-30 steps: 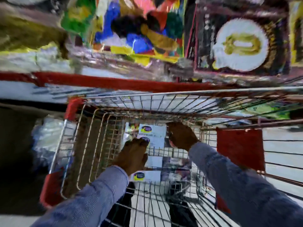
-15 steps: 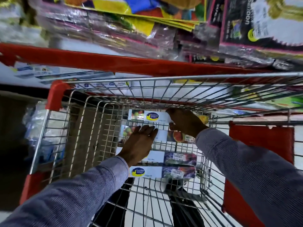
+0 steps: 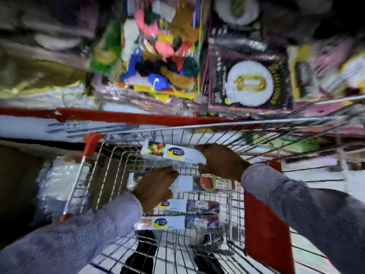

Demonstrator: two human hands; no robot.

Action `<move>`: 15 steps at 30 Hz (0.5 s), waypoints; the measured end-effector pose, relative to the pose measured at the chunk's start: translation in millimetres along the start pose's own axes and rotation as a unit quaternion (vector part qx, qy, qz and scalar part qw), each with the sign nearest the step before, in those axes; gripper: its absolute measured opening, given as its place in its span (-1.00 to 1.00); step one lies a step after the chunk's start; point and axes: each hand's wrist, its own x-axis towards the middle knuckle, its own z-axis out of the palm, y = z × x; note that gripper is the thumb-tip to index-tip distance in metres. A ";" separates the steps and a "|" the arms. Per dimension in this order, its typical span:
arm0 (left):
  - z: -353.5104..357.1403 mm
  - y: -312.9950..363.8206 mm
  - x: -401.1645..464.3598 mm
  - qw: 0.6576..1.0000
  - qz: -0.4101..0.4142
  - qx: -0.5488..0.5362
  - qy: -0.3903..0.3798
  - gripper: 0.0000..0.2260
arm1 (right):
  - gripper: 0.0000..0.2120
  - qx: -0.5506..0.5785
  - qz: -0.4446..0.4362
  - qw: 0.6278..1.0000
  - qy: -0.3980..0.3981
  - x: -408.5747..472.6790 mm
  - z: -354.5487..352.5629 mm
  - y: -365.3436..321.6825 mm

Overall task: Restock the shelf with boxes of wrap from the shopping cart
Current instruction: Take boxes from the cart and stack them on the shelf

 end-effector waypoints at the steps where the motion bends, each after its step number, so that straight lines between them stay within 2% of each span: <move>1: -24.5 5.4 -10.4 1.000 0.006 0.009 0.001 -0.35 | -0.48 0.010 -0.013 1.000 0.006 -10.4 -23.0 -8.8; 4: -95.6 19.6 -39.0 1.000 0.005 0.023 0.011 -0.41 | -0.57 0.000 -0.055 0.998 0.035 -37.6 -98.6 -36.7; 9: -220.7 53.6 -85.2 0.988 -0.014 0.037 0.147 -0.41 | -0.78 -0.001 -0.073 0.994 0.079 -85.8 -230.8 -85.6; 15: -355.7 87.7 -107.0 0.966 -0.026 0.081 0.244 -0.42 | -0.71 -0.045 -0.093 0.977 0.188 -140.3 -369.0 -125.7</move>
